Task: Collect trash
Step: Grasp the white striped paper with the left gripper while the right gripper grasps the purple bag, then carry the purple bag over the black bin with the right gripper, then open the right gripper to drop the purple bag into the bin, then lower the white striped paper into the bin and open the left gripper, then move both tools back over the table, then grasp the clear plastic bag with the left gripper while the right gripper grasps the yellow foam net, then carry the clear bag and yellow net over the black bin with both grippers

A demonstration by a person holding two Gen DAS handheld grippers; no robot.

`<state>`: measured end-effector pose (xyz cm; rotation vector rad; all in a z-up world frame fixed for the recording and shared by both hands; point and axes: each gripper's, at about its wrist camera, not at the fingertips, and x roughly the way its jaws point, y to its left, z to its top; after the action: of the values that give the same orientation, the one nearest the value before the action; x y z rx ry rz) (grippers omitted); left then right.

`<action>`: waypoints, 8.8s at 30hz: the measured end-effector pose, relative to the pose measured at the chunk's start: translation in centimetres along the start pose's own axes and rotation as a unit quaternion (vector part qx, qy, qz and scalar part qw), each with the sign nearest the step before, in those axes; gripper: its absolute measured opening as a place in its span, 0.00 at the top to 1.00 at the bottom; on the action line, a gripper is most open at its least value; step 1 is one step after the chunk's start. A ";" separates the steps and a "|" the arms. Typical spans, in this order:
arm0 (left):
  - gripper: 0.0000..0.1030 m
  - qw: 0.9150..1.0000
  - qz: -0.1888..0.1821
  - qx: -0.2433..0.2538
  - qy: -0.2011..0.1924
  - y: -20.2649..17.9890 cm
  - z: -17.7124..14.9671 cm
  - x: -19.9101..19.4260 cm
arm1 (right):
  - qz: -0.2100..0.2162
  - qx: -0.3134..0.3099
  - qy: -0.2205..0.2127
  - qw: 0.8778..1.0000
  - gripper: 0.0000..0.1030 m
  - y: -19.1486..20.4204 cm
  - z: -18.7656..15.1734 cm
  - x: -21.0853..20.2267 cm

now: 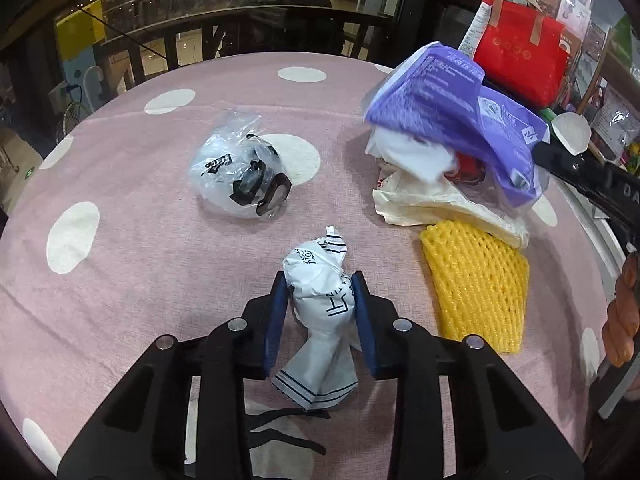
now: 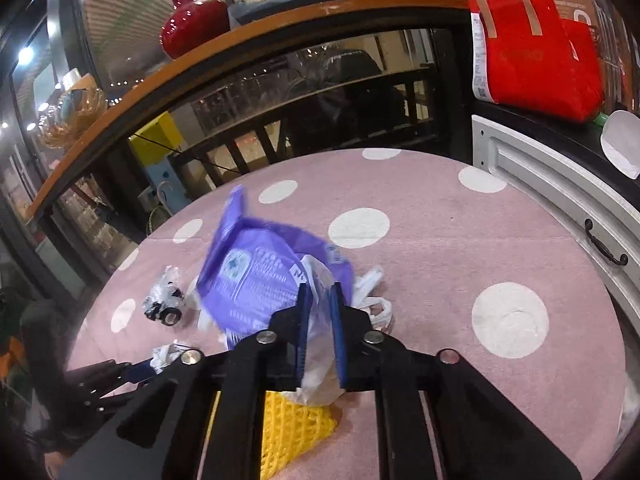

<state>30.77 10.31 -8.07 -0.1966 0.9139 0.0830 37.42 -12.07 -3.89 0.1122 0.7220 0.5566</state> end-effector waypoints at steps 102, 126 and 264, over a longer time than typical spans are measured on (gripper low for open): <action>0.72 0.883 -0.288 0.364 0.068 -35.5 -23.6 -10.5 | -0.347 0.282 -0.014 0.894 0.42 -19.1 -27.3 -31.4; 0.10 0.869 -0.265 0.405 0.104 -38.6 -27.2 -5.6 | -0.366 0.288 -0.033 0.884 0.24 -19.8 -27.5 -33.3; 0.48 0.972 -0.162 0.144 -0.091 -19.1 -14.0 -15.5 | -0.201 0.125 -0.013 0.971 0.83 -7.8 -20.5 -26.1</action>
<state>13.44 -11.05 -1.56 -0.0644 0.6913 -0.3287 11.42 -34.10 -5.97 0.2009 0.7616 0.0746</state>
